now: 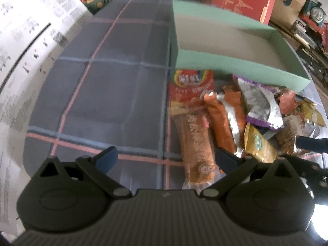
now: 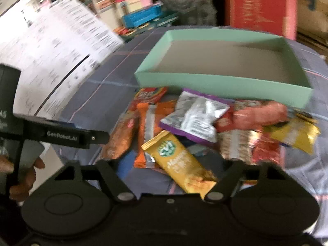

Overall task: Organize snacks
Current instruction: 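Grasp the orange pastry bar with the left tool while the right tool grasps the yellow CVT Mango bar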

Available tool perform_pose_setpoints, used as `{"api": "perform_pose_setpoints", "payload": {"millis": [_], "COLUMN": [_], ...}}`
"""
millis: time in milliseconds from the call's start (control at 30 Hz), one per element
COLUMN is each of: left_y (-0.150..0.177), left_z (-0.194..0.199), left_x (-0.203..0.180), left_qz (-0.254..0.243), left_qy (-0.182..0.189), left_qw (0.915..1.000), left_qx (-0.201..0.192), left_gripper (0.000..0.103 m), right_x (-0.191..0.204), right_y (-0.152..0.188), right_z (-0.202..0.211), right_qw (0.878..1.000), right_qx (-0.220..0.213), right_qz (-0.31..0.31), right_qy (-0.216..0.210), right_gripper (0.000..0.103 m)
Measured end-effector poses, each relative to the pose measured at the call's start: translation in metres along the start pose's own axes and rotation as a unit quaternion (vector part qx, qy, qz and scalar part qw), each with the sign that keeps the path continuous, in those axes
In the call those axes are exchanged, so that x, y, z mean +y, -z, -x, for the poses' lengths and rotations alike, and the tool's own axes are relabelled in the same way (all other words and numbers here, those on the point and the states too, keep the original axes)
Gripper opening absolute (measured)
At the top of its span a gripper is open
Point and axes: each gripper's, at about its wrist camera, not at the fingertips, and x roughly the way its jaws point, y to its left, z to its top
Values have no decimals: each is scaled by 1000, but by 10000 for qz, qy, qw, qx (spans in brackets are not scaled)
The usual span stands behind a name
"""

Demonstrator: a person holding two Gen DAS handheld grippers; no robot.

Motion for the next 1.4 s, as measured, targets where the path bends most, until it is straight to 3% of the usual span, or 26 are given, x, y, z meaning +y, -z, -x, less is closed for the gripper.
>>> {"api": "perform_pose_setpoints", "payload": {"millis": [233, 433, 533, 800, 900, 1100, 1200, 1233, 1267, 1400], "left_y": [-3, -3, -3, -1, 0, -2, -2, -2, -2, -3], "left_z": [-22, -37, -35, -36, -37, -41, -40, -39, -37, -35], "left_x": [-13, -21, -12, 2, 1, -5, -9, -9, -9, -2], "left_qz": [-156, -457, -367, -217, -239, -351, -492, -507, -486, -273], "left_qy": [123, -33, -54, -51, -81, -139, -156, -189, -188, -18], "left_qw": [9997, 9988, 9991, 9995, 9994, 9991, 9986, 9985, 9986, 9996], "left_qx": [124, 194, 181, 242, 234, 191, 74, 28, -13, 14], "left_gripper": [102, 65, 65, 78, 80, 82, 68, 57, 37, 38], "right_x": [-5, -6, -7, -10, -4, 5, 7, 7, 6, 5], "right_y": [-1, 2, 3, 3, 6, 4, 1, 0, 0, 1], "right_z": [-27, -33, -34, -45, -42, -41, -42, -42, -41, -33], "right_qw": [9981, 9968, 9961, 9935, 9928, 9960, 9973, 9977, 9981, 9989], "right_qx": [494, 577, 569, 708, 662, 535, 450, 432, 421, 339], "right_qz": [357, 546, 667, 886, 983, 712, 572, 518, 452, 324], "right_qy": [-112, -4, 72, 132, 179, 113, 32, 7, -17, -53], "right_gripper": [48, 47, 51, 57, 40, 36, 33, 32, 31, 22]}}
